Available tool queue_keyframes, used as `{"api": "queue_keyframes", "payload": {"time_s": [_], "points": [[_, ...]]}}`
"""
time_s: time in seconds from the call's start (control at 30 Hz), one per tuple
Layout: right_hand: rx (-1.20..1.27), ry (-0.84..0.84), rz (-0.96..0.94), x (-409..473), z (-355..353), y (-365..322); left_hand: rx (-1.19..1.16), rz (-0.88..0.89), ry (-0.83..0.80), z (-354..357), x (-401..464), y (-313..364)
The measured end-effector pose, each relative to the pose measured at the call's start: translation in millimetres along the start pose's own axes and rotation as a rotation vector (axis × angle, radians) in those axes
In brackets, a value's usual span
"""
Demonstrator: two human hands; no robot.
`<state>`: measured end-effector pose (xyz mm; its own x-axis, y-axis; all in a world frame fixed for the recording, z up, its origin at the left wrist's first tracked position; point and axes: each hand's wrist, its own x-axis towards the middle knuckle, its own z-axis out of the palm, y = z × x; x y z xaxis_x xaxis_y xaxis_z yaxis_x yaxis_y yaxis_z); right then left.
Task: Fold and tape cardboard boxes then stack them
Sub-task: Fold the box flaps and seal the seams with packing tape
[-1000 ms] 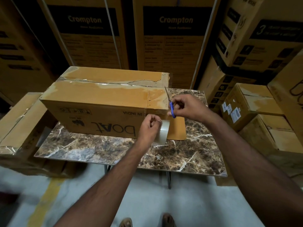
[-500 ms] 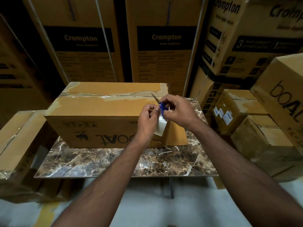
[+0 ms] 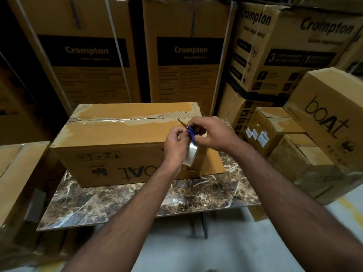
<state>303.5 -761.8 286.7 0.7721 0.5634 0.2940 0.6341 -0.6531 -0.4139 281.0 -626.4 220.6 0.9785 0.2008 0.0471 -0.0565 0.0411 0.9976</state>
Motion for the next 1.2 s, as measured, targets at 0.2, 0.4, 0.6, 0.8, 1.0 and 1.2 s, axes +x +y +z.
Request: {"api": "queue_keyframes", "payload": {"time_s": [0.2,0.4,0.6,0.8,1.0,1.2], "points": [[-0.028,0.034,0.036,-5.1,7.5,1.4,-0.017,-0.087,-0.115,-6.1,12.0,-1.2],[0.020,0.274,0.077,-2.1,17.9,8.4,0.116,0.012,-0.113,-0.1,27.4,18.3],[0.123,0.489,0.259,8.6,8.9,18.5,0.137,0.018,-0.015,-5.8,56.4,38.6],[0.187,0.403,0.423,35.2,15.3,34.3,0.134,0.088,-0.128,7.3,87.5,48.4],[0.153,0.353,0.261,62.7,24.2,70.6,0.499,0.403,0.017,25.3,138.9,30.7],[0.151,0.319,0.418,98.4,30.1,135.5,0.832,0.532,0.184,23.5,192.3,4.0]]}}
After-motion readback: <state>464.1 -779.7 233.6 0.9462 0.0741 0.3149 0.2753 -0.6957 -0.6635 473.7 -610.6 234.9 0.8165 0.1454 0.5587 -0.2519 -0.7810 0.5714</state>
